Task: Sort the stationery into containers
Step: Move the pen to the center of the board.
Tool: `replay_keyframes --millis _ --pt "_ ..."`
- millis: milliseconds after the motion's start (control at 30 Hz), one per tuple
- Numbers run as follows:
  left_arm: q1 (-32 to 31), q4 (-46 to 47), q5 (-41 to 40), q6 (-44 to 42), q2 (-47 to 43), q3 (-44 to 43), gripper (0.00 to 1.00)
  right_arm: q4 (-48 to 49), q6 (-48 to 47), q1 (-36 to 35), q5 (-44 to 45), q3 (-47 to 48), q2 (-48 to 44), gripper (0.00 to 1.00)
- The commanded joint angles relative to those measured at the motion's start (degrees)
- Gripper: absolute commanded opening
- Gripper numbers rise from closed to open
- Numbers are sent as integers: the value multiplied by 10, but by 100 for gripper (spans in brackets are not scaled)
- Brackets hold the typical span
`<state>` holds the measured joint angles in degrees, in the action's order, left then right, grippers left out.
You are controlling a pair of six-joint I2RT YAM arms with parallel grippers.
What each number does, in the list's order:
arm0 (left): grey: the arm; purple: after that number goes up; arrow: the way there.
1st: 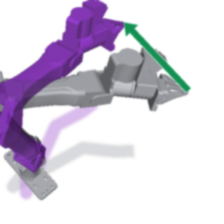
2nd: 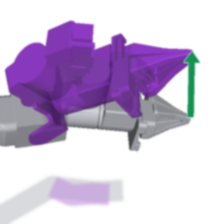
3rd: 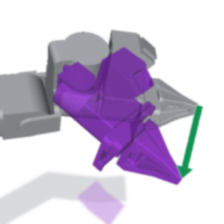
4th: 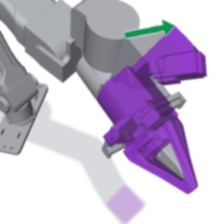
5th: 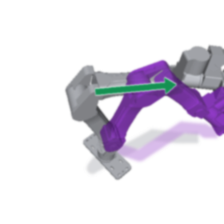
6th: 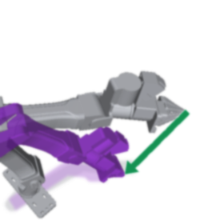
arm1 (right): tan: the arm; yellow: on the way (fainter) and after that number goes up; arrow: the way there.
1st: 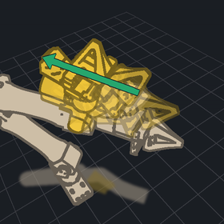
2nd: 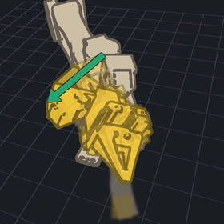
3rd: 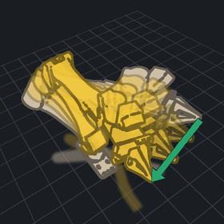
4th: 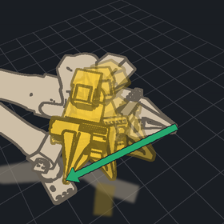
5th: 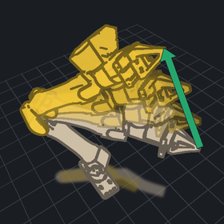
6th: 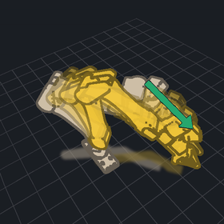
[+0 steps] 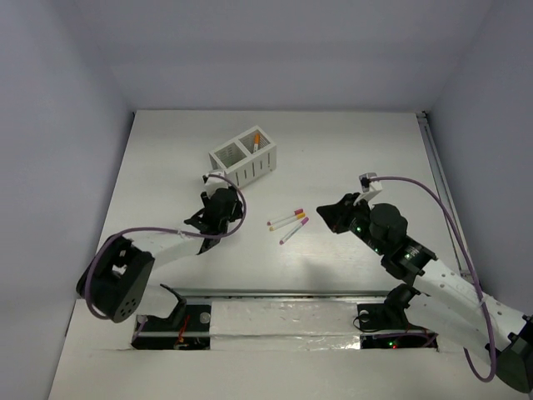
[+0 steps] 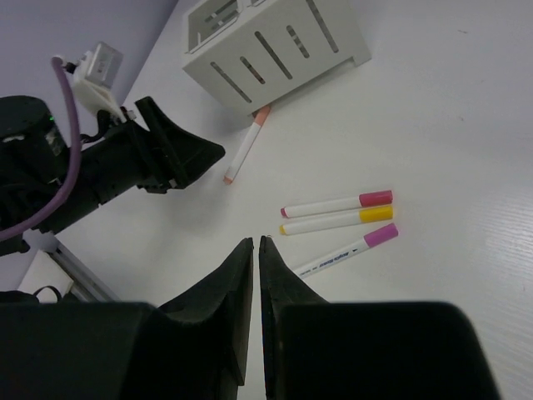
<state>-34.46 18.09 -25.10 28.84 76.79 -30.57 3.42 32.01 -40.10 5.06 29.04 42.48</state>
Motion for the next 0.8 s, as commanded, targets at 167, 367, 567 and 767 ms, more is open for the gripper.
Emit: replay_keyframes --millis 167,367,567,767 --pt "-2 33 -14 -28 136 -92 44 19 0 -1 -14 1 3 12" --pt "4 47 -41 -39 198 -121 37 26 2 -1 -22 2 3 12" --pt "11 45 -42 -56 230 -151 33 28 4 -1 -26 -1 3 12" --pt "11 32 -13 -46 225 -144 7 16 4 -1 -23 2 -23 12"
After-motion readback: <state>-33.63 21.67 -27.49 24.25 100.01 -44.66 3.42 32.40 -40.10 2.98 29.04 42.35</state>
